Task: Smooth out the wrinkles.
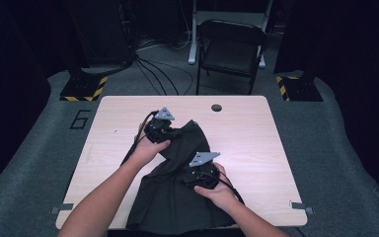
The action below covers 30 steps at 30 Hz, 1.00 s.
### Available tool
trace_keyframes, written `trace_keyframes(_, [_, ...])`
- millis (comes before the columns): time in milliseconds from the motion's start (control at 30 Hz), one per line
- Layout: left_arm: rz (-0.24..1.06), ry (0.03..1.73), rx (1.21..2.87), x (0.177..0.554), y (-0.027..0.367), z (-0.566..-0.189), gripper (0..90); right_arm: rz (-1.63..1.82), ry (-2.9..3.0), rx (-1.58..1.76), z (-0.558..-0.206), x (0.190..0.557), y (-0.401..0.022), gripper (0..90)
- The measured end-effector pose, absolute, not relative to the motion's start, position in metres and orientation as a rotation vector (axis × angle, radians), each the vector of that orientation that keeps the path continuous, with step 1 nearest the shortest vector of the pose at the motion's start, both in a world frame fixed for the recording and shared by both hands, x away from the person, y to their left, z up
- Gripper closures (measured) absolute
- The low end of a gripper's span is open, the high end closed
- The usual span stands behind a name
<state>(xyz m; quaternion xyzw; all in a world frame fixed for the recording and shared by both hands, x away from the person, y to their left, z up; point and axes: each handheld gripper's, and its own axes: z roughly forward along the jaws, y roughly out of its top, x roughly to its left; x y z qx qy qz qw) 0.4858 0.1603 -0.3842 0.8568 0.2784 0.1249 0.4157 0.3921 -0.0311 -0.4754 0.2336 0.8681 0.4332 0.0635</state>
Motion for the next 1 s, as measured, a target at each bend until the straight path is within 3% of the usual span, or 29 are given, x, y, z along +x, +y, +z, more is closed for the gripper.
trace_keyframes(567, [0.372, 0.640, 2.128, 0.481, 0.176, -0.339, 84.2, 1.073, 2.719, 0.684, -0.508, 0.389, 0.010, 51.7])
trace_keyframes(1000, [0.374, 0.598, 2.115, 0.477, 0.172, -0.329, 84.2, 1.048, 2.577, 0.740, -0.512, 0.421, 0.016, 55.0])
